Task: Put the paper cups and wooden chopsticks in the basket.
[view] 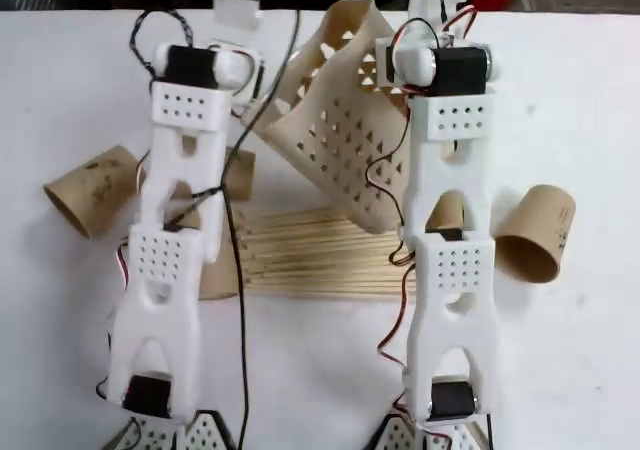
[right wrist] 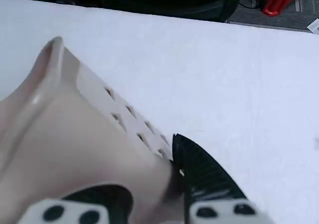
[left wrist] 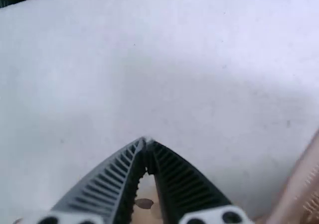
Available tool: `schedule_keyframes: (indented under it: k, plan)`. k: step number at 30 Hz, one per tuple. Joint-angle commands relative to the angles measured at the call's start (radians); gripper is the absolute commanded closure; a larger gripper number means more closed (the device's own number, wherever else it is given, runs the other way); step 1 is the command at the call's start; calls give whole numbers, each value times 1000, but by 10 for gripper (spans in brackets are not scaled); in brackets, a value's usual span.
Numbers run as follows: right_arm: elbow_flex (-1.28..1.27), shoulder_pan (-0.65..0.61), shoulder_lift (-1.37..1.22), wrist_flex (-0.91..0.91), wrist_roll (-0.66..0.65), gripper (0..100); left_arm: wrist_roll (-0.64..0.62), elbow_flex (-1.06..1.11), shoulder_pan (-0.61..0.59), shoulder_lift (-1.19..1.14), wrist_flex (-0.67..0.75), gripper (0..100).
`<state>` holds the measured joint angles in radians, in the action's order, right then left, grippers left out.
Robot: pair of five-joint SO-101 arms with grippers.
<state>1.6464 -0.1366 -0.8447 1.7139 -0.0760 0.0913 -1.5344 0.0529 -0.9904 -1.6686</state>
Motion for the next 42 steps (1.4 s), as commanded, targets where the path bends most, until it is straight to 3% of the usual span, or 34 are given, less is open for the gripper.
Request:
schedule_keyframes:
  k: [1, 3, 8, 12, 20, 28, 39, 42]
  plan:
    - [17, -7, 24, -56, 8, 971, 23, -126, -8, 35, -37, 977]
    - [17, -5, 5, -84, 8, 974, 32, -141, -21, 45, -34, 963]
    - [17, -1, -30, -191, 54, 981, 32, -132, -85, 202, -8, 823]
    - [15, -10, -67, -320, 112, 981, 34, -123, -117, 346, -26, 813]
    - [15, -28, -154, -440, 236, 982, 21, 232, -116, 510, 41, 811]
    - [15, -25, -170, -426, 267, 982, -221, 456, -114, 516, 163, 745]
    - [15, -25, -171, -417, 278, 982, -519, 488, -28, 410, 172, 745]
    - [15, -25, -171, -417, 279, 982, -563, 479, -8, 337, 176, 786]
